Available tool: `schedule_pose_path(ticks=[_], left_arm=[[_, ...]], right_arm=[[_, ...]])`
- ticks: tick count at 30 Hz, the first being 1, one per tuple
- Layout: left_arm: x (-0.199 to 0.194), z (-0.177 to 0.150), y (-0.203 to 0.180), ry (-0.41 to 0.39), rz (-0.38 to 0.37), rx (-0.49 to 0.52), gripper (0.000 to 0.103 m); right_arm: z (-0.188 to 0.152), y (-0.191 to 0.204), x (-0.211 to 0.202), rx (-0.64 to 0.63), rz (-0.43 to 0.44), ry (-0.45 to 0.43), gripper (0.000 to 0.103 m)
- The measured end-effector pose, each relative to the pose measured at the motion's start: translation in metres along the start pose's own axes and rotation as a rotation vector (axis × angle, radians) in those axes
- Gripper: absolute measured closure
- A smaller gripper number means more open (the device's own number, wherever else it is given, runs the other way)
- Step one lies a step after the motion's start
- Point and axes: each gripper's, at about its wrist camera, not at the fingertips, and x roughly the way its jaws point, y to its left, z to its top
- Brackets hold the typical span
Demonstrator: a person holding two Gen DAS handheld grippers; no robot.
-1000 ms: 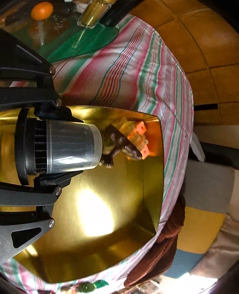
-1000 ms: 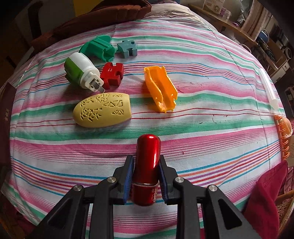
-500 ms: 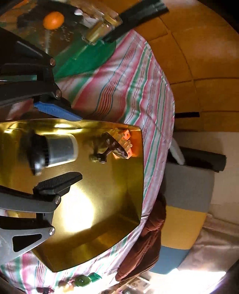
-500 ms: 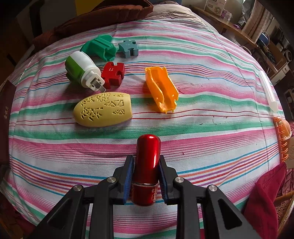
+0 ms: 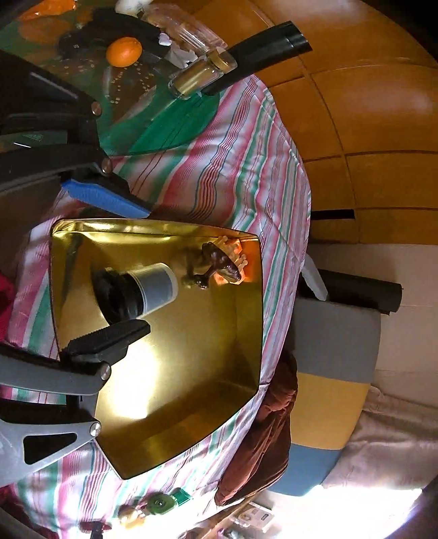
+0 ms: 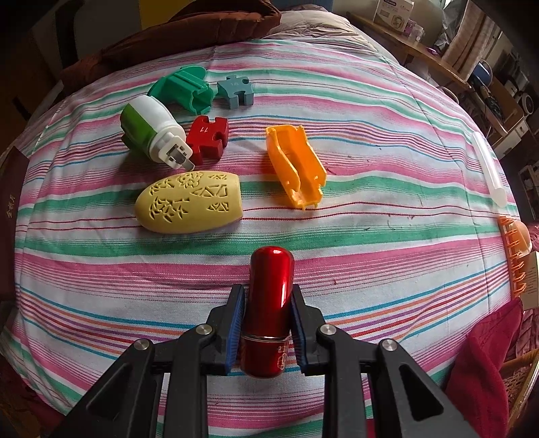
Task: Organize rigid objects
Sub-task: 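Lower the black container into the gold tray and open the left gripper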
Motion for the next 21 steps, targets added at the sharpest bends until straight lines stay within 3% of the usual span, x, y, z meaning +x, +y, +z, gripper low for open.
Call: schedule_pose_path(ticks=[10, 14, 21], left_arm=[[-0.002, -0.004, 0.003, 0.003, -0.002, -0.015, 0.040], [-0.002, -0.004, 0.007, 0.005, 0.003, -0.027, 0.040], [-0.001, -0.002, 0.021, -0.006, 0.027, -0.068, 0.040]], right_arm=[[-0.001, 0.001, -0.002, -0.006, 0.001, -0.001, 0.078], [-0.002, 0.001, -0.006, 0.014, 0.055, -0.006, 0.078], [0.001, 0.030, -0.052, -0.049, 0.137, -0.116, 0.078]])
